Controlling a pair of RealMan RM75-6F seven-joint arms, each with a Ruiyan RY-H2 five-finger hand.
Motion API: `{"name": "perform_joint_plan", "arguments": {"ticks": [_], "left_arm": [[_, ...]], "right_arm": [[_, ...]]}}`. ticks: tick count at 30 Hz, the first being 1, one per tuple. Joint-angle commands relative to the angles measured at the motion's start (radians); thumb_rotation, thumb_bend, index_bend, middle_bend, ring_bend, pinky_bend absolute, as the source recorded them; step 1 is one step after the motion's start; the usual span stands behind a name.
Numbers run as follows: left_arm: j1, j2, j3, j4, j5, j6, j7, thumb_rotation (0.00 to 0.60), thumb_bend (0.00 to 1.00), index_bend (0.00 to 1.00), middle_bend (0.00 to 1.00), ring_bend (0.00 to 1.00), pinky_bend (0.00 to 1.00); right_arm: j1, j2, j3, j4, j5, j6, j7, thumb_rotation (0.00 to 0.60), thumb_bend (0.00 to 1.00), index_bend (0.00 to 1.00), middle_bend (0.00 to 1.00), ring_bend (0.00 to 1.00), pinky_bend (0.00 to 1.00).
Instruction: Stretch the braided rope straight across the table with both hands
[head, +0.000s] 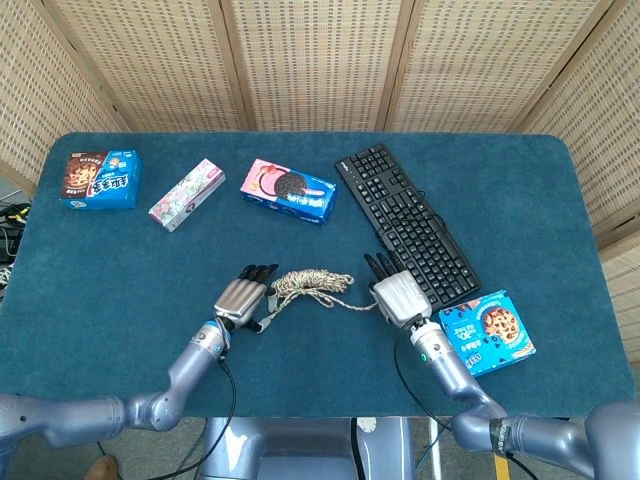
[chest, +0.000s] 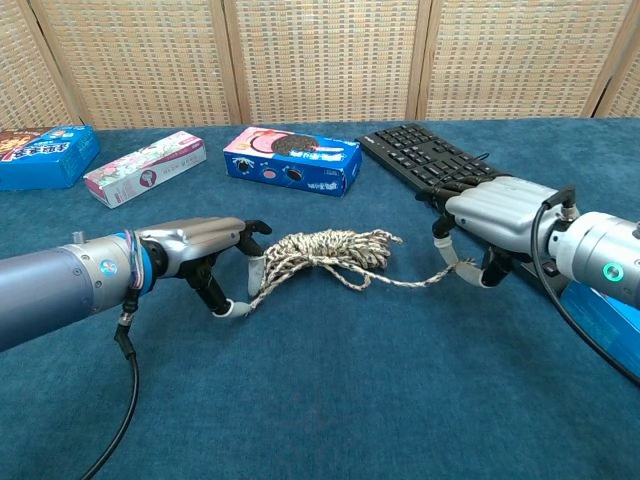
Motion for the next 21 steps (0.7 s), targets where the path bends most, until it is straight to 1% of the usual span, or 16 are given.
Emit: {"name": "perform_joint_plan", "arguments": {"ticks": [1,8,13,21], "left_arm": [[-0.005,-0.001,0.003,0.000,-0.007,0.004,0.005,0.600,0.34,0.55,0.00,0.00,0.00],[-0.014,-0.013,0.016,0.007,-0.015,0.005,0.006,0.600,0.34,0.55,0.00,0.00,0.00],[-0.017,-0.020,0.022,0.017,-0.013,0.009,0.002,0.600,0.38,0.55,0.00,0.00,0.00],[-0.022,-0.022,0.032,0.027,-0.024,0.011,0.009,0.600,0.38,0.55,0.00,0.00,0.00]], "right_arm": [[0.000,0.001,0.000,0.000,-0.002,-0.001,0.002,0.600,0.50,0.65,0.00,0.00,0.00],[0.000,0.002,-0.001,-0.004,-0.003,-0.001,0.000,0.600,0.49,0.65,0.00,0.00,0.00],[0.000,0.003,0.000,-0.005,-0.002,-0.001,-0.001,0.600,0.50,0.65,0.00,0.00,0.00],[-0.003,0.002,-0.001,-0.001,-0.003,-0.001,0.005,0.600,0.50,0.65,0.00,0.00,0.00]]}}
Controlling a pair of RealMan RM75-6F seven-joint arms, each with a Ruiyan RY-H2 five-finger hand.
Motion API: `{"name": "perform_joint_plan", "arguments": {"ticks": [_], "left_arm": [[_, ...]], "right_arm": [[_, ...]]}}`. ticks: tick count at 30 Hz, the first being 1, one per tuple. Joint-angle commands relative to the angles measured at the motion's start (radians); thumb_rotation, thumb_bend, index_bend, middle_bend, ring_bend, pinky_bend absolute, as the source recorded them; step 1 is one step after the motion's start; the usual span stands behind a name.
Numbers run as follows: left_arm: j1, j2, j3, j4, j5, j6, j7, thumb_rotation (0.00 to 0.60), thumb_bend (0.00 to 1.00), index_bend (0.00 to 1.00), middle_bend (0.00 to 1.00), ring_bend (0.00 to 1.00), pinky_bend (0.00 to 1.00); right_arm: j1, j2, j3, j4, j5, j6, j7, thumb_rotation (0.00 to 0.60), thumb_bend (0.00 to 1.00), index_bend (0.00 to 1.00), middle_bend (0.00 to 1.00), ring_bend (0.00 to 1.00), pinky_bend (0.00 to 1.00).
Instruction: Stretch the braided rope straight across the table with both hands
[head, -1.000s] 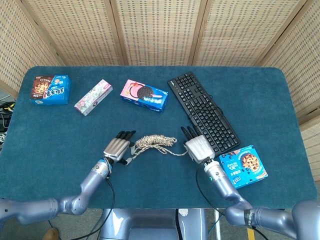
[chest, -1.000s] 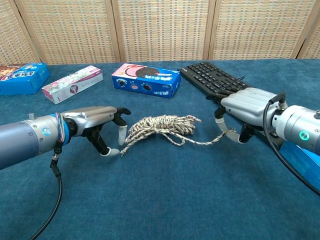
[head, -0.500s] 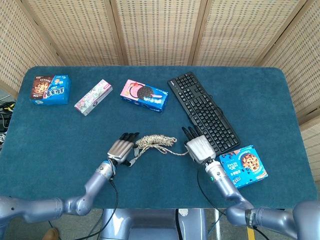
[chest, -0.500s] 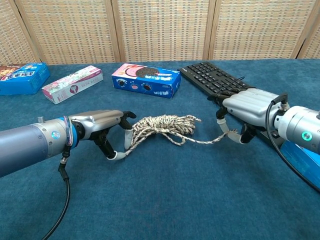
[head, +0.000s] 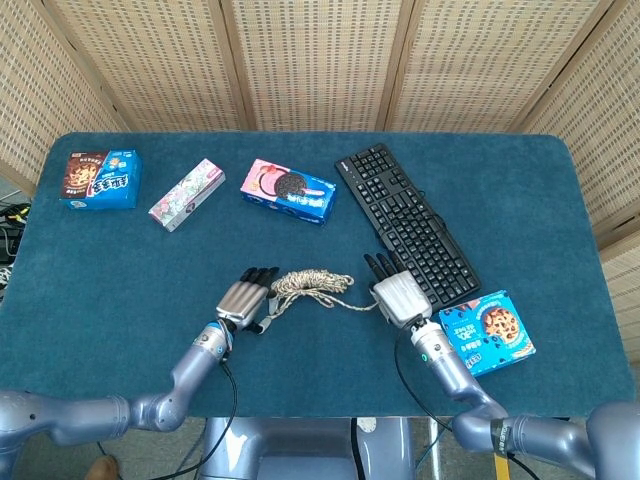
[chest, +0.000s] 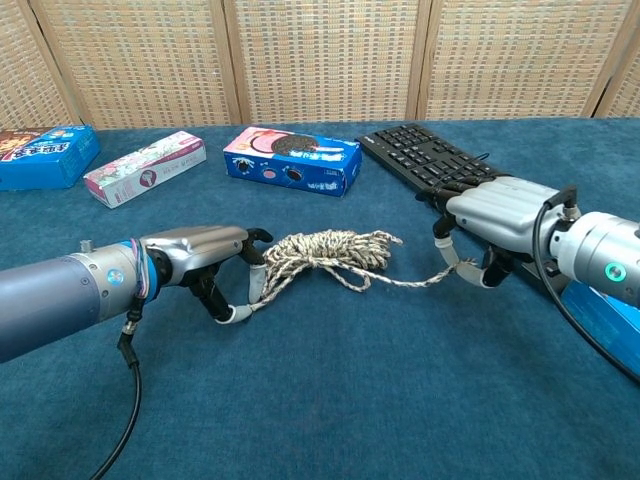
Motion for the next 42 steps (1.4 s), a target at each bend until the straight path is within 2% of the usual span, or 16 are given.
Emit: {"name": "perform_joint_plan", "arguments": {"ticks": [1,16,24,42], "left_arm": [[-0.001,-0.001,0.004,0.002,-0.002,0.000,0.002,0.600,0.38,0.55,0.00,0.00,0.00],[-0.008,-0.015,0.013,0.016,0.005,0.003,-0.001,0.600,0.39,0.55,0.00,0.00,0.00],[-0.011,-0.022,0.018,0.020,0.002,0.006,0.011,0.600,0.48,0.58,0.00,0.00,0.00],[-0.001,0.010,0.014,0.001,0.011,0.031,0.005,0.600,0.49,0.69,0.00,0.00,0.00]], "right_arm": [[0.000,-0.001,-0.001,0.002,-0.001,-0.001,0.001,0.600,0.50,0.65,0.00,0.00,0.00],[-0.002,-0.002,-0.001,0.007,-0.005,-0.002,0.006,0.600,0.49,0.65,0.00,0.00,0.00],[-0.003,0.000,-0.002,0.007,-0.008,-0.002,0.010,0.600,0.50,0.66,0.00,0.00,0.00],[-0.004,0.001,0.005,0.015,-0.013,0.003,0.019,0.600,0.49,0.66,0.00,0.00,0.00]]}}
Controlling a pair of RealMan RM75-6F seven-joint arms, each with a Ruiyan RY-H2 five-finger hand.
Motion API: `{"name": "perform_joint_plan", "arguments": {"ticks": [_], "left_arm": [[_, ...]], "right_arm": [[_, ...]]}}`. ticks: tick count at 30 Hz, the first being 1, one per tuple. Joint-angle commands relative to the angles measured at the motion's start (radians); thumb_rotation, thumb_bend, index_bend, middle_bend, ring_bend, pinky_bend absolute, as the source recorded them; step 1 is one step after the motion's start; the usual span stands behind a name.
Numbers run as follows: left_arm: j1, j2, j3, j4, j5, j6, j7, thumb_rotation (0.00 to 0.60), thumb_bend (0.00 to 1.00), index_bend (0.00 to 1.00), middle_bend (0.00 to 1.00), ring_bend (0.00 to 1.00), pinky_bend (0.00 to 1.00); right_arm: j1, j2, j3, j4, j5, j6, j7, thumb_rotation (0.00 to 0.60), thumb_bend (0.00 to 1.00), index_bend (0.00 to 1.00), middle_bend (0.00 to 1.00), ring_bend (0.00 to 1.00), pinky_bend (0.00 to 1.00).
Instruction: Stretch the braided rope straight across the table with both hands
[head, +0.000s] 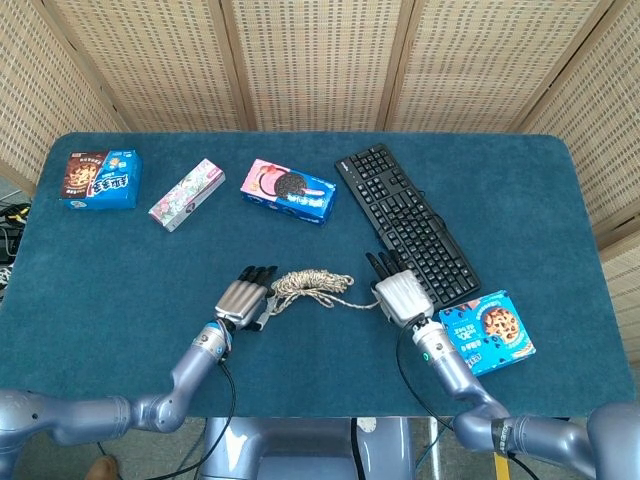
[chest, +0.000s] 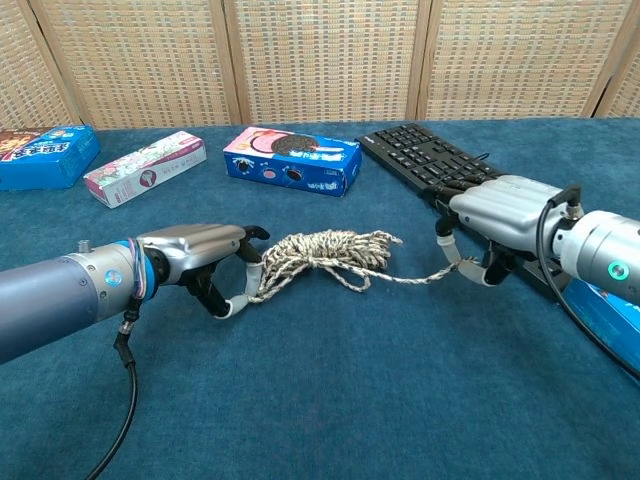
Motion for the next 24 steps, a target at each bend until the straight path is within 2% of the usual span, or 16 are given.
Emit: {"name": "perform_joint_plan", "arguments": {"ticks": [1,14,24], "left_arm": [[0.008,0.020,0.000,-0.008,0.007,0.008,-0.007,0.600,0.49,0.69,0.00,0.00,0.00],[0.095,0.209,0.024,0.000,0.109,0.026,-0.144,0.600,0.49,0.70,0.00,0.00,0.00],[0.173,0.328,0.034,0.101,0.192,0.019,-0.312,0.600,0.49,0.70,0.00,0.00,0.00]], "right_arm": [[0.000,0.002,0.004,0.003,0.001,0.002,0.001,0.600,0.49,0.66,0.00,0.00,0.00],[-0.018,0.058,0.011,-0.005,-0.006,0.036,0.001,0.600,0.49,0.66,0.00,0.00,0.00],[-0.063,0.158,0.006,-0.026,-0.019,0.086,0.011,0.600,0.49,0.66,0.00,0.00,0.00]]}}
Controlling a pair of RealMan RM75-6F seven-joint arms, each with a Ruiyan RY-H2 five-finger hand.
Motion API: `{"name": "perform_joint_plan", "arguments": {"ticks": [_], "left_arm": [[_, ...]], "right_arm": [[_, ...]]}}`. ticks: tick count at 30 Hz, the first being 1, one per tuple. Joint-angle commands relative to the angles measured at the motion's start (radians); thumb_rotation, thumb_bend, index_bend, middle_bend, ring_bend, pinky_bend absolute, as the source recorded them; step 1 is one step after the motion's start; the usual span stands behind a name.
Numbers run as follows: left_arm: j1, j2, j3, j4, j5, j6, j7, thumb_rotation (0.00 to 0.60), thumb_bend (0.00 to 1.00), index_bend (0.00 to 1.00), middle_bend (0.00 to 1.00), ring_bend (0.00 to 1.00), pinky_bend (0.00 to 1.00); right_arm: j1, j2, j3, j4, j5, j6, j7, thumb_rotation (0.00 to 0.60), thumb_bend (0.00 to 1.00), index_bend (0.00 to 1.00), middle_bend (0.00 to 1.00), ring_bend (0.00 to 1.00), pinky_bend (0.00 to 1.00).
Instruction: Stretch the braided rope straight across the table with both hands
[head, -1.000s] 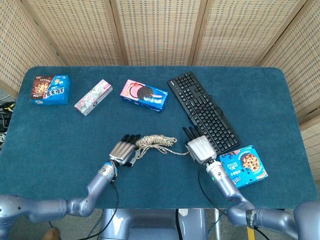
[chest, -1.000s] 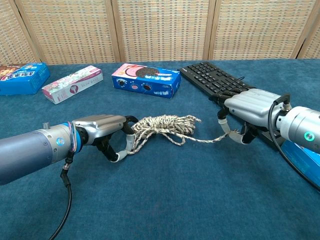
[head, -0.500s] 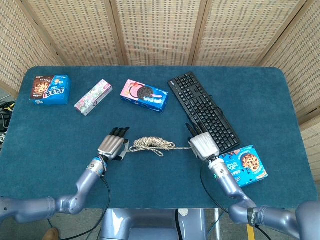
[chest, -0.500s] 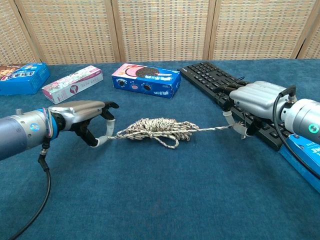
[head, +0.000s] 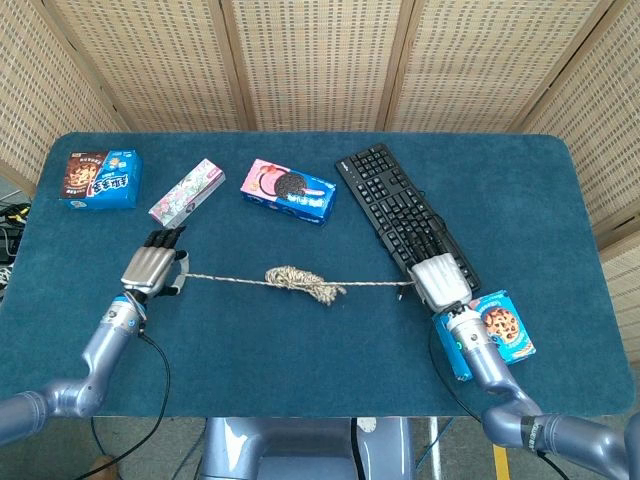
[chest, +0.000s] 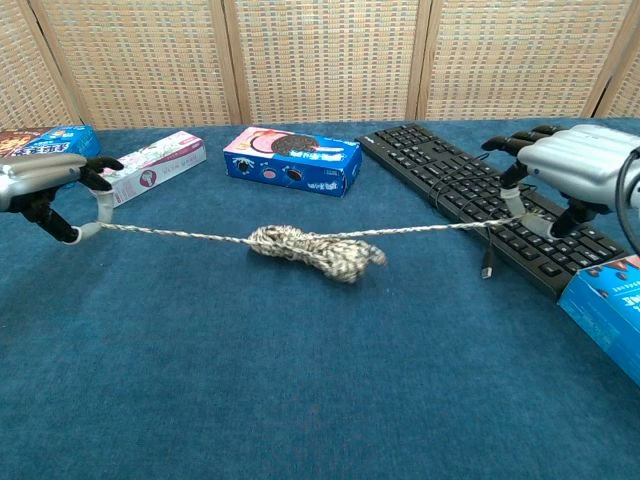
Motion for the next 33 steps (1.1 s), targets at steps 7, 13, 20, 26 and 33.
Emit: {"name": "perform_joint_plan", "arguments": {"ticks": [7,13,20,26,33], "left_arm": [[0.059,0.046,-0.001,0.123,0.053,-0.028,-0.148,0.600,0.50,0.70,0.00,0.00,0.00],[0.073,0.043,-0.006,0.145,0.081,-0.034,-0.197,0.600,0.50,0.70,0.00,0.00,0.00],[0.085,0.047,-0.014,0.141,0.101,-0.026,-0.208,0.600,0.48,0.67,0.00,0.00,0.00],[0.108,0.092,-0.026,0.093,0.129,-0.011,-0.271,0.600,0.00,0.00,0.00,0.00,0.00],[0.213,0.175,-0.043,0.011,0.237,0.204,-0.405,0.600,0.00,0.00,0.00,0.00,0.00]], "right_arm": [[-0.040,0.068,-0.012,-0.006,-0.019,0.033,0.022,0.600,0.49,0.66,0.00,0.00,0.00],[-0.052,0.075,-0.020,-0.003,-0.029,0.038,0.028,0.600,0.49,0.66,0.00,0.00,0.00],[-0.067,0.074,-0.024,-0.005,-0.032,0.046,0.030,0.600,0.46,0.59,0.00,0.00,0.00],[-0.095,0.088,-0.011,-0.052,-0.034,0.076,0.090,0.600,0.00,0.01,0.00,0.00,0.00],[-0.172,0.167,-0.004,-0.147,-0.128,0.217,0.245,0.600,0.00,0.00,0.00,0.00,0.00]]}}
